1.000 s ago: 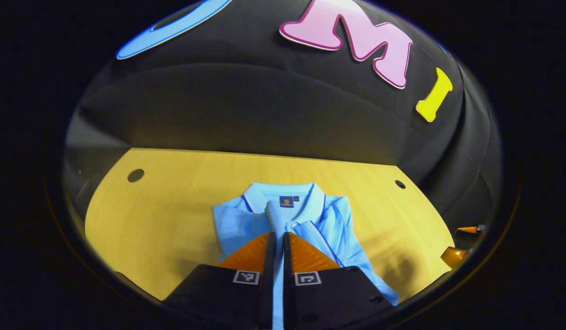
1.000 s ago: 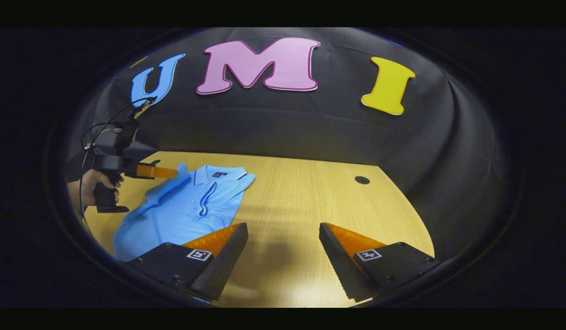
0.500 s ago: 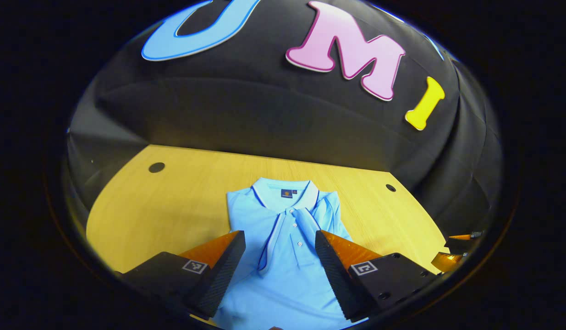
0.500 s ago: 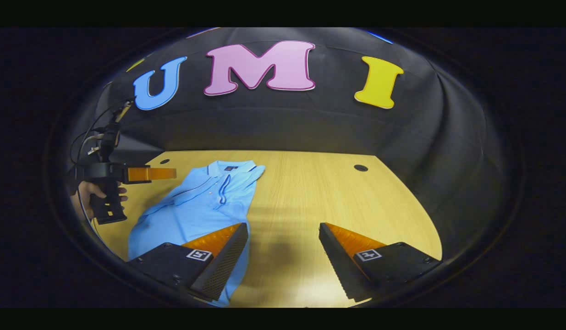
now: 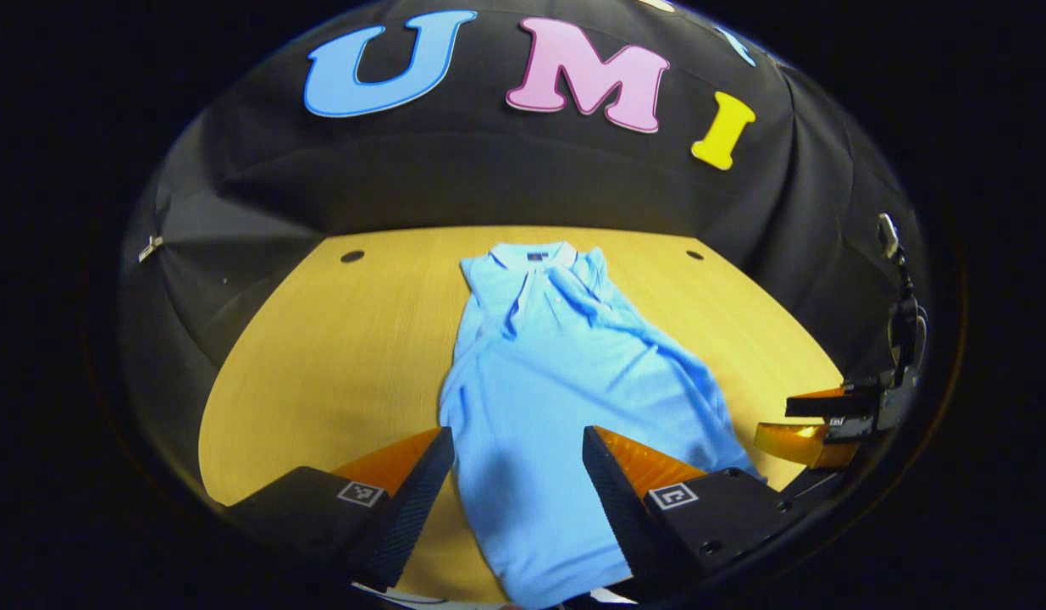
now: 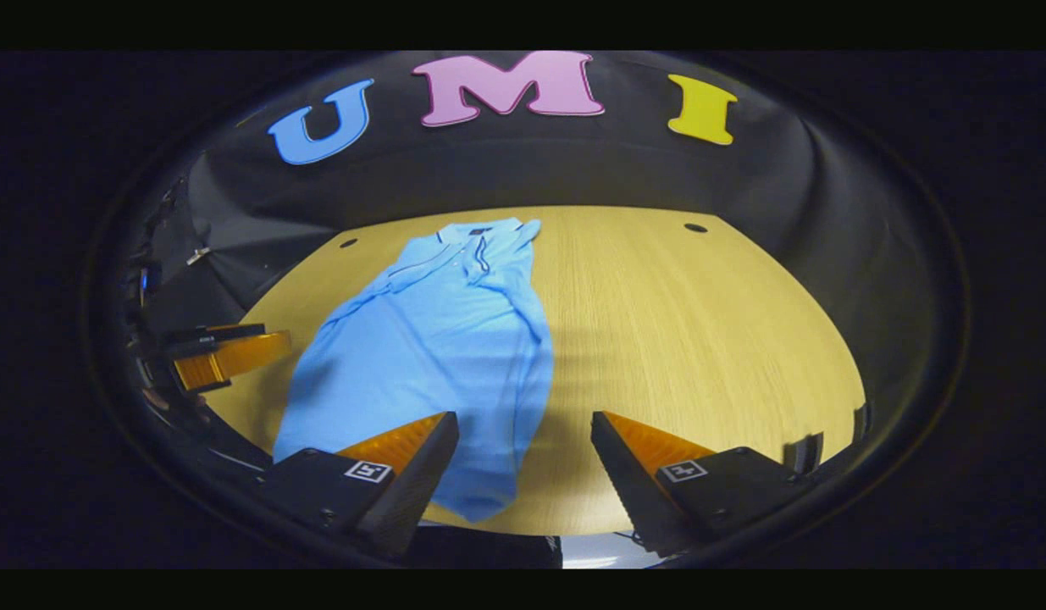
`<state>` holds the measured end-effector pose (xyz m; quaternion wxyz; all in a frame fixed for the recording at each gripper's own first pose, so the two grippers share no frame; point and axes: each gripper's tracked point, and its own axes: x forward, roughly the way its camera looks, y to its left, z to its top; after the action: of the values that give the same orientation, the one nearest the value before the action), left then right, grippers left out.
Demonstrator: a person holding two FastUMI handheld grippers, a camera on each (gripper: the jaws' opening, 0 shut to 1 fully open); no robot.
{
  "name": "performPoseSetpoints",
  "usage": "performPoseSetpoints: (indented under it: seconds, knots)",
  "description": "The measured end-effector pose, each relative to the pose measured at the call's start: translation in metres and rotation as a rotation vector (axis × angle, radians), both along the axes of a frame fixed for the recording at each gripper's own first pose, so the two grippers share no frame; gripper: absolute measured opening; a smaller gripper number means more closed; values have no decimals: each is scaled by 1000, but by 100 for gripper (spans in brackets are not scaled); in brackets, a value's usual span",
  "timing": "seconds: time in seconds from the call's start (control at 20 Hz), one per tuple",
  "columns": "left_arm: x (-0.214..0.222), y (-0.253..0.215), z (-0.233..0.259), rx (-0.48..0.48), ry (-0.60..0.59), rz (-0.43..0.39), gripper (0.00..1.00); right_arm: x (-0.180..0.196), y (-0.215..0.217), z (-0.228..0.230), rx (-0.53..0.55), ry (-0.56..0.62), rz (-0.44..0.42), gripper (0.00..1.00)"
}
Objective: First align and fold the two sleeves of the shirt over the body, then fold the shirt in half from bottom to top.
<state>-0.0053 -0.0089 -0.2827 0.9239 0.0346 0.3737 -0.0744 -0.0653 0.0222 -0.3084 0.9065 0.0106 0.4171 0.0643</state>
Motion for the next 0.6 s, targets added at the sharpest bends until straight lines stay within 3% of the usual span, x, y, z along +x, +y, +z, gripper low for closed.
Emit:
performPoseSetpoints:
  seconds: [0.2, 0.25, 0.3, 0.6]
  knots:
    - [-56, 7, -30, 30, 81, 10, 98, -30, 7, -22, -7, 54, -11, 98]
    - [-68, 7, -36, 31, 99, 12, 98, -37, 8, -26, -7, 66, -13, 94]
    - [-76, 8, -41, 38, 109, 13, 98, -42, 11, -31, -4, 79, -16, 98]
    - [-102, 13, -65, 86, 163, 19, 97, -55, 18, -49, -12, 102, -35, 98]
